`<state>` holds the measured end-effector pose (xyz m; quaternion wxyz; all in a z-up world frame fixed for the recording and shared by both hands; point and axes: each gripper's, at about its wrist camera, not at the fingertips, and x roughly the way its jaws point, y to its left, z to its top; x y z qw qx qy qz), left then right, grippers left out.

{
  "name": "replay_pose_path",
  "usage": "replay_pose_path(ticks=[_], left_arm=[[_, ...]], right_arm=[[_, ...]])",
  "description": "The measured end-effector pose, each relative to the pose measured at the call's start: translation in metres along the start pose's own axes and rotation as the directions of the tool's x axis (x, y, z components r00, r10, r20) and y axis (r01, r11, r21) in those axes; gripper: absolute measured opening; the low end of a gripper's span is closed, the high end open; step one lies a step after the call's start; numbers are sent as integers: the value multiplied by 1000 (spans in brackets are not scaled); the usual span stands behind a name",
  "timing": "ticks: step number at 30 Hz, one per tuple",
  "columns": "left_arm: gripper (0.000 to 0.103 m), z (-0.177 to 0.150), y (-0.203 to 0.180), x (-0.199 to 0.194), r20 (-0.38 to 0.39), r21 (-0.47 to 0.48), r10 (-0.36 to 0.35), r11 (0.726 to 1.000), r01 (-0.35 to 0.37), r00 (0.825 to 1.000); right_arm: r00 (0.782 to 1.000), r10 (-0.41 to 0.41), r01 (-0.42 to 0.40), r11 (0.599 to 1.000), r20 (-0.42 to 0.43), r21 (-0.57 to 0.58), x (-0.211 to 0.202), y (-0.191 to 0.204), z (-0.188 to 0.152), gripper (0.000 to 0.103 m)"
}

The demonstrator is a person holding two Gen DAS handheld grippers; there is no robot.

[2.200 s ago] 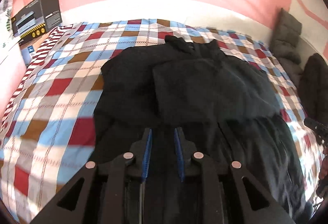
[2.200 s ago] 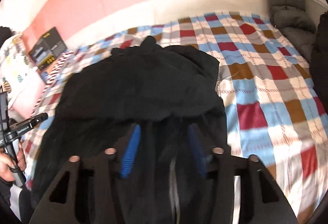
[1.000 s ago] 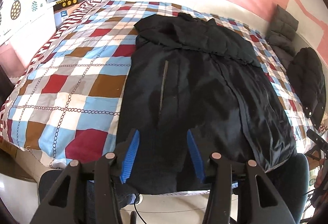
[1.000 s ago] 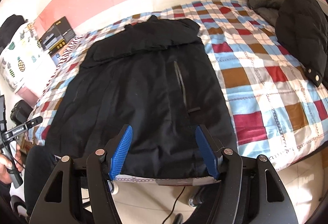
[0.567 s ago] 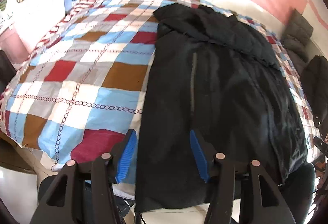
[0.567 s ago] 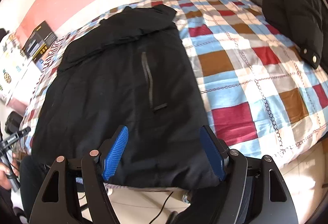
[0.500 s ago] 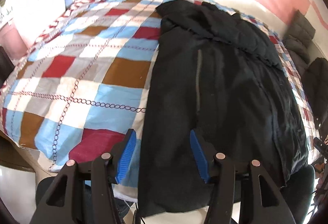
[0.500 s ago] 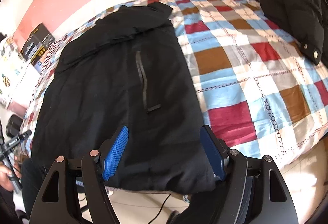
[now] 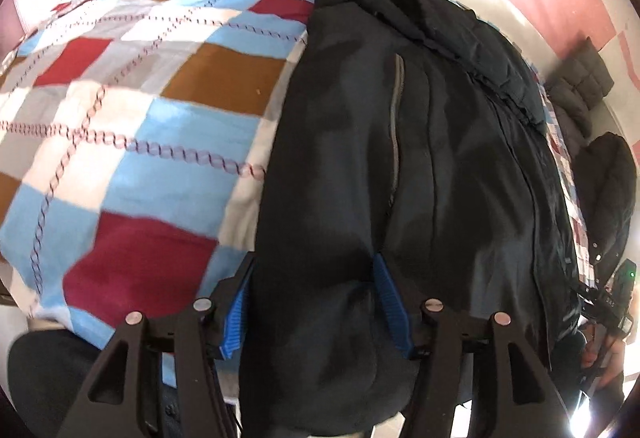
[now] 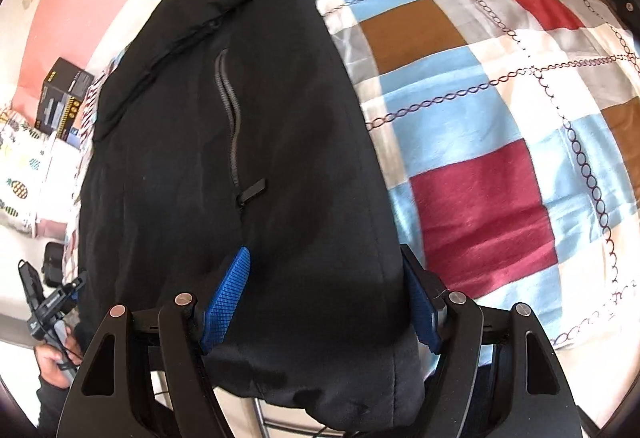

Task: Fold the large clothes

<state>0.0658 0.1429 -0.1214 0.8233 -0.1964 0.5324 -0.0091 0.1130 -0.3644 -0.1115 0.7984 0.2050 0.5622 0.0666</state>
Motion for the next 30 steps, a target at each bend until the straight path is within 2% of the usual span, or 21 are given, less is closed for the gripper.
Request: replay_pose_path(ticks=[8,11,13,16,17,18,20,23,27,30], left_arm=[[60,-13,1,-2,-20,-10,-33,999,32,999],[58,-12,2,0,-33,-19,-35,999,34,999],[50,-11,2,-1,-38,-10,-30,999,30,999],[31,-11,-2,-7,-42,25,-26,999,27,999],[21,-10,-4,-11,-42,32,-34,999,35,999],[18,-8,-6,-15,-42,40,-41,998,43,998],[16,-5,-8,-29,-23,48,-55,997,56,998],[16,-1,-5,-58,35,49,-113,993,112,993],[16,7,-4,-91,108,53,-173,984,168,979],[15,19,-1,-102,137,27,-235,972,234,962]], right_arm=[[996,64,-64,998,-67,-1,1,5,-7,73],[995,79,-78,997,-60,29,2,2,-6,51],[993,100,-99,995,-57,34,1,3,-8,38],[994,96,-95,995,-50,25,-3,11,-6,30],[994,99,-98,995,-45,24,-3,16,-6,29],[994,108,-107,994,-35,21,-8,19,-5,28],[991,133,-133,991,-12,15,-20,23,-1,27],[985,167,-166,986,36,-12,-45,30,1,26],[973,216,-215,976,84,-27,-69,36,5,26],[968,235,-233,972,87,-32,-69,34,8,26]])
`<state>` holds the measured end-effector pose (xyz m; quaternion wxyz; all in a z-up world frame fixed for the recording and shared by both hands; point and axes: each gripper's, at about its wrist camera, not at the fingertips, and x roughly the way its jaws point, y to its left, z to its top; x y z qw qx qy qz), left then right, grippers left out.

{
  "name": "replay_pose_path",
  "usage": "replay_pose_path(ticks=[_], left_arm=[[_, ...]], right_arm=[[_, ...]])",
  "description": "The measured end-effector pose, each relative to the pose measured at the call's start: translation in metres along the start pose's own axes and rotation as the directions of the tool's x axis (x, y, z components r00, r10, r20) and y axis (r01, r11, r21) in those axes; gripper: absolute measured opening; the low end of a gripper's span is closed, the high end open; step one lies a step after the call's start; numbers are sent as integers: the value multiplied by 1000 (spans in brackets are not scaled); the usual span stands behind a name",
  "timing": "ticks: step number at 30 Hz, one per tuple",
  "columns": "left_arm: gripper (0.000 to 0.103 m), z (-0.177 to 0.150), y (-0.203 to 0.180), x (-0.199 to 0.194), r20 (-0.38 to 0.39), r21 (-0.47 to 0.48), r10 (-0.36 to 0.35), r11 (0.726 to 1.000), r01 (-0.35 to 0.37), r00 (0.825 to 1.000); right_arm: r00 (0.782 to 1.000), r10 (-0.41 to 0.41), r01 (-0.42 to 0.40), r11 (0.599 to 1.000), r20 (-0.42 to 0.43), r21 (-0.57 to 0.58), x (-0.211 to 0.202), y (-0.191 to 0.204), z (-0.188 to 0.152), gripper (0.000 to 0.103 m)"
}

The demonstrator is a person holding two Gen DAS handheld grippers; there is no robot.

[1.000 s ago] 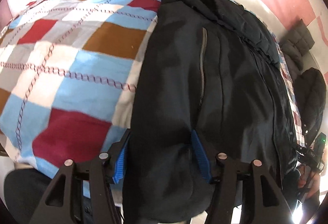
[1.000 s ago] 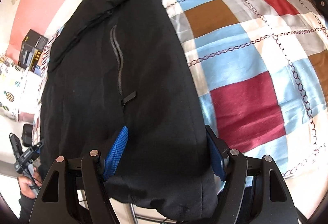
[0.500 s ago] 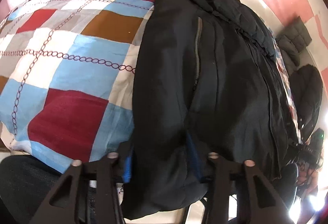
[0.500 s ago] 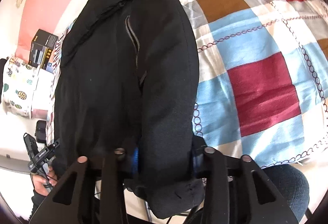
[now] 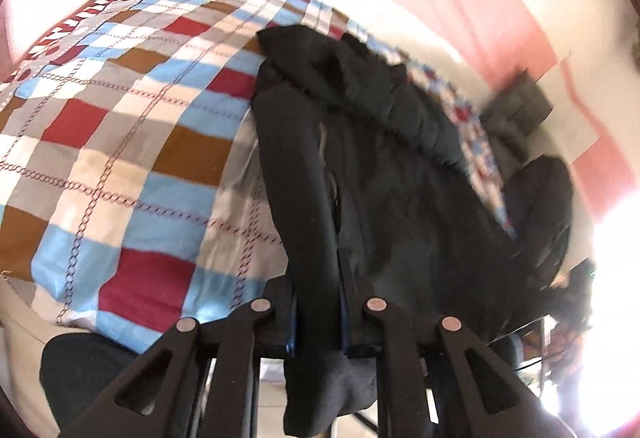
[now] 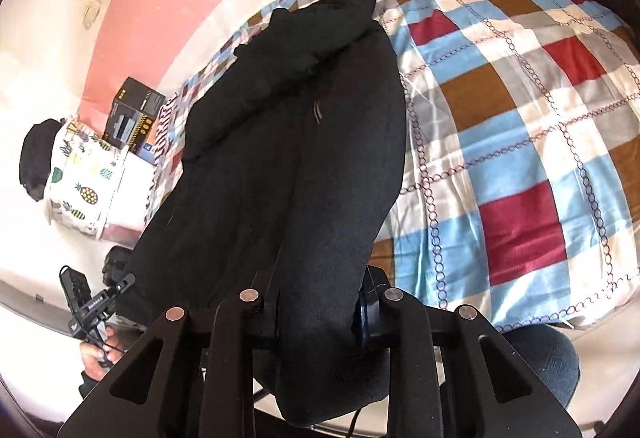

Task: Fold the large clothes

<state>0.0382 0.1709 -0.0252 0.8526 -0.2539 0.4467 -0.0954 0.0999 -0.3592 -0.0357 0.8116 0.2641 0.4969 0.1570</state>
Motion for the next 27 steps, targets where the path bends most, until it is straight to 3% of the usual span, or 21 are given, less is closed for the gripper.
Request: replay_pose_path(ticks=[7,14,21,27], left_arm=[[15,48,-19,-17,95,-5,-112,994,113,989],[15,119,-31,-27,218,-15,-145,988,152,965],[15,199,-43,3,272,-24,-151,986,163,950],[15,279,-46,60,258,-41,-103,992,117,961]], right_arm=[[992,106,-104,994,64,-24,-17,12,37,26],[963,188,-184,982,194,-40,-34,29,110,26],[945,212,-206,977,248,-48,-21,51,191,26],[947,194,-206,978,257,20,29,58,270,26]])
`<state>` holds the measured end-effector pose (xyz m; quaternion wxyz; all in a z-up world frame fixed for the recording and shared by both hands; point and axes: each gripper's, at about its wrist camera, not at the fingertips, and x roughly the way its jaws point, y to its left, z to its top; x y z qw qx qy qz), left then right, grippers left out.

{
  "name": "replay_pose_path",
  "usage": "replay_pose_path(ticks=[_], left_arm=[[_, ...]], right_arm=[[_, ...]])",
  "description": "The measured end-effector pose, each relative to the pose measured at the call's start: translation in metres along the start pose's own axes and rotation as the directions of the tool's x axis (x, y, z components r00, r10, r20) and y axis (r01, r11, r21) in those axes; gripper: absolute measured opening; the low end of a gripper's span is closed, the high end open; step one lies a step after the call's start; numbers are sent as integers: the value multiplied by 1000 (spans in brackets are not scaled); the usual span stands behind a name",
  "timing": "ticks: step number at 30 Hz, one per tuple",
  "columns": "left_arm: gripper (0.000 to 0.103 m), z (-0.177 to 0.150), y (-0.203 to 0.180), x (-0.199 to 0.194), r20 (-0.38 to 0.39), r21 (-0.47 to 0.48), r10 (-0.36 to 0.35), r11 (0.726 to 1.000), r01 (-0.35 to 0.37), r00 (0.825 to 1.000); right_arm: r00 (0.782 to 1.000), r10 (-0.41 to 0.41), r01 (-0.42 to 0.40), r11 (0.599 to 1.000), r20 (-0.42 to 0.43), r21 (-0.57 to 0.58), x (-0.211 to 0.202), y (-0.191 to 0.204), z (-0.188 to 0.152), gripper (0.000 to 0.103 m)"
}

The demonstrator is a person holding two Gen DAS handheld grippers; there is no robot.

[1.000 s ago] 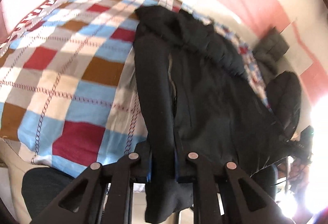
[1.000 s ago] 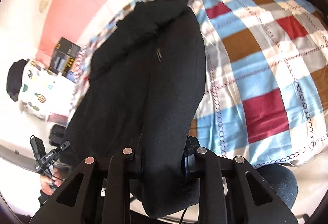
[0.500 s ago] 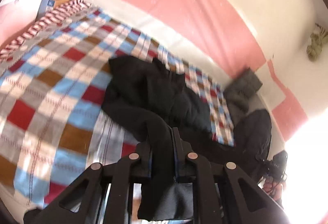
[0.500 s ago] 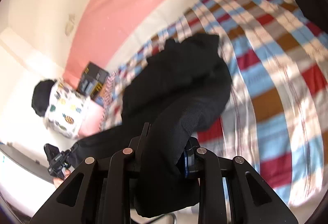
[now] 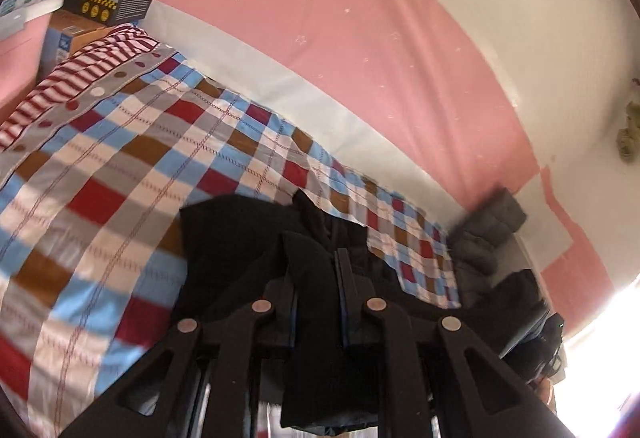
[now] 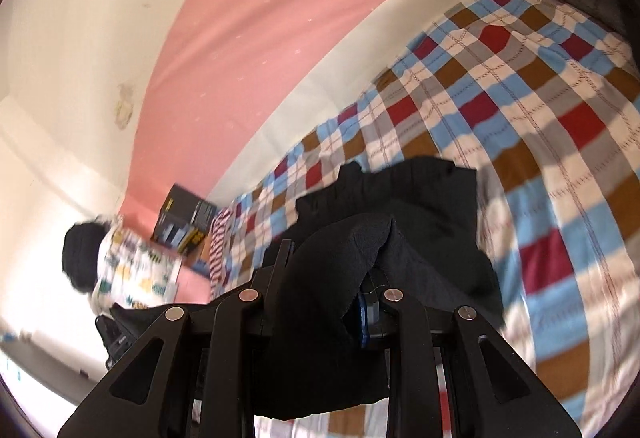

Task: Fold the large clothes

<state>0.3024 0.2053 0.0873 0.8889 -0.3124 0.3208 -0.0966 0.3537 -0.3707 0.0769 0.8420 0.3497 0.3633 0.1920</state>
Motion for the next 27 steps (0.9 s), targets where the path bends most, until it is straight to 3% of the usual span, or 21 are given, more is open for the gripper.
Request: replay_pose_path(ticks=[8,16,18,22,25,27], left_arm=[[16,46,31,121,-93,-27,116,993,-119,989],[17,39,76,230,-207,-36,227,970,-239,952],[21,34,84,246,-227,-42,238,966,-254,944],[27,37,93,251,-255,-103,183,971,-215,949],[43,49,93,226,-217,-160,83,980,-119,973],[59,57,89,206,-170,-159,51,984,-79,984]], right_arm=[[994,-87,93,990,-61,110,107,-38,59,30],[978,-133,171,953,-162,250,191,-102,73,39],[978,-122,164,950,-167,267,201,-111,72,46],[988,-81,116,954,-135,275,200,-114,74,60],[997,-13,30,967,-71,251,179,-102,81,74],[1000,9,-5,977,-19,211,159,-94,87,75]])
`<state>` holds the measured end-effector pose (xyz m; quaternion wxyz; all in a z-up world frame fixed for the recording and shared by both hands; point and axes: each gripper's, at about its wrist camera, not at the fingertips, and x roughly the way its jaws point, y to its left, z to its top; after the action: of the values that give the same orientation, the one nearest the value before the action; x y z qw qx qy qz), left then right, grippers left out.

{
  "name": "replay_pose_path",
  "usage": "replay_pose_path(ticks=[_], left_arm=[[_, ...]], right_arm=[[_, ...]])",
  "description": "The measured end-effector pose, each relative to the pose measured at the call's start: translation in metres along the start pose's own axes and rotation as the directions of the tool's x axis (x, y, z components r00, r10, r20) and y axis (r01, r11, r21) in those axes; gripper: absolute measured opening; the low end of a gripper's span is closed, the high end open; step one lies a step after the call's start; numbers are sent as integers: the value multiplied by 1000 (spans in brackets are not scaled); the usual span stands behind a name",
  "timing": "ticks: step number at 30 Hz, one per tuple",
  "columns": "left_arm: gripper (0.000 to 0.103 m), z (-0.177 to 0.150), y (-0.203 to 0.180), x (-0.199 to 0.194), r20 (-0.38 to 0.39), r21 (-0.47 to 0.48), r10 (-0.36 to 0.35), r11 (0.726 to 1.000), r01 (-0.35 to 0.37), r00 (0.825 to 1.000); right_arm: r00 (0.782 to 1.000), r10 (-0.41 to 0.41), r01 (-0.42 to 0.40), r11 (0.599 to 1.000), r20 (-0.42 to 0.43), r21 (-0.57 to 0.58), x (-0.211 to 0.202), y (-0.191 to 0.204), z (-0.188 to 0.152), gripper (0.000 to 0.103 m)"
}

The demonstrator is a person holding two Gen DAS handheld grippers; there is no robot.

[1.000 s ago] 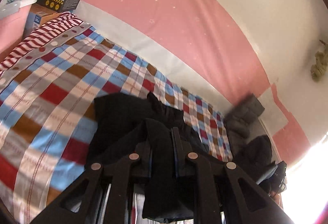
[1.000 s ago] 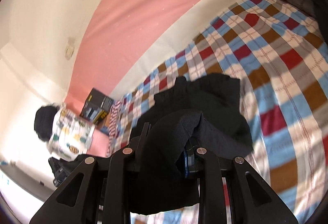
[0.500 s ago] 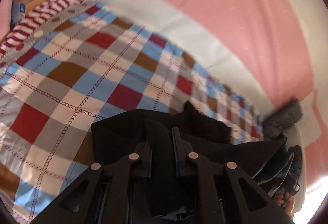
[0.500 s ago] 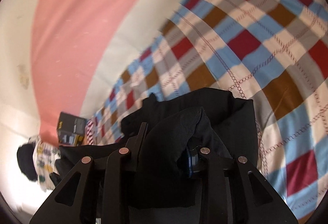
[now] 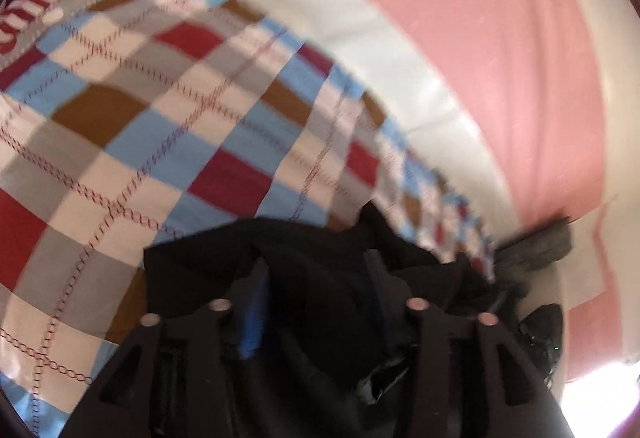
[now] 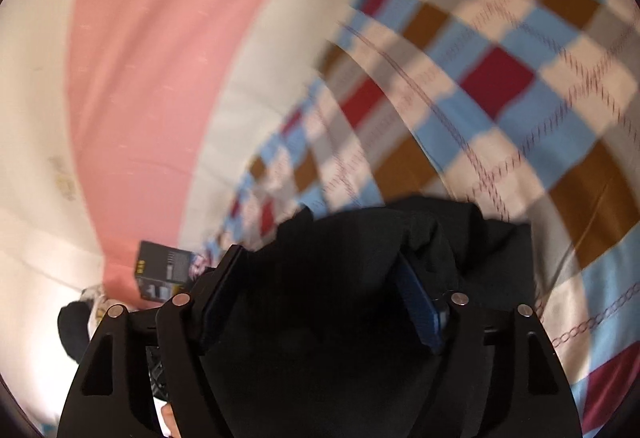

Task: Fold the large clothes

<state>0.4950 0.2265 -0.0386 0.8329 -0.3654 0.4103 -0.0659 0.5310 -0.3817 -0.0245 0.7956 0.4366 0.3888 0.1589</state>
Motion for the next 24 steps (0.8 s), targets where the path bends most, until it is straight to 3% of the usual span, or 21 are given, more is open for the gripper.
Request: replay_pose_path(ticks=[2,5,10,14,16,17,18,19,20,21,24], left_arm=[[71,2,-4,-24,70,22,-8,1000,7,997],[74,2,-8,-40,108,79,14,997,-23,994],[74,-10,-20,-2,1,201,113,973,-111,994],[74,-17,-16,45,-83,278,218,942,-187,972],[74,-16,-9,63,-113,265,241,942,-204,964],[68,-16,-7,68,-123,252,229,948,-192,966],[53,-16,-8,69,-108,255,226,948,-193,968],[45,-17,-11,66,-80,270,234,941,-205,969],[29,-19,-18,61,-41,298,241,929,-218,970],[21,-20,-26,55,2,330,247,914,-234,969],[19,-15,-40,37,138,368,254,884,-288,957]], right_arm=[[998,-4,8,998,61,-62,-22,10,3,75],[990,-81,98,983,112,-153,-36,18,-1,76],[977,-208,213,945,48,-247,-10,13,-9,76],[964,-266,252,929,-14,-272,22,1,-7,76],[951,-306,285,916,-32,-282,37,-7,-4,76],[944,-326,301,908,-42,-290,44,-10,-2,76],[940,-336,302,904,-66,-302,52,-12,-2,75],[939,-337,300,898,-67,-322,55,-11,-2,51],[942,-333,297,893,-50,-339,55,-7,-3,31],[944,-329,300,881,-18,-366,52,2,-6,20],[934,-346,349,828,91,-439,44,23,-7,15]])
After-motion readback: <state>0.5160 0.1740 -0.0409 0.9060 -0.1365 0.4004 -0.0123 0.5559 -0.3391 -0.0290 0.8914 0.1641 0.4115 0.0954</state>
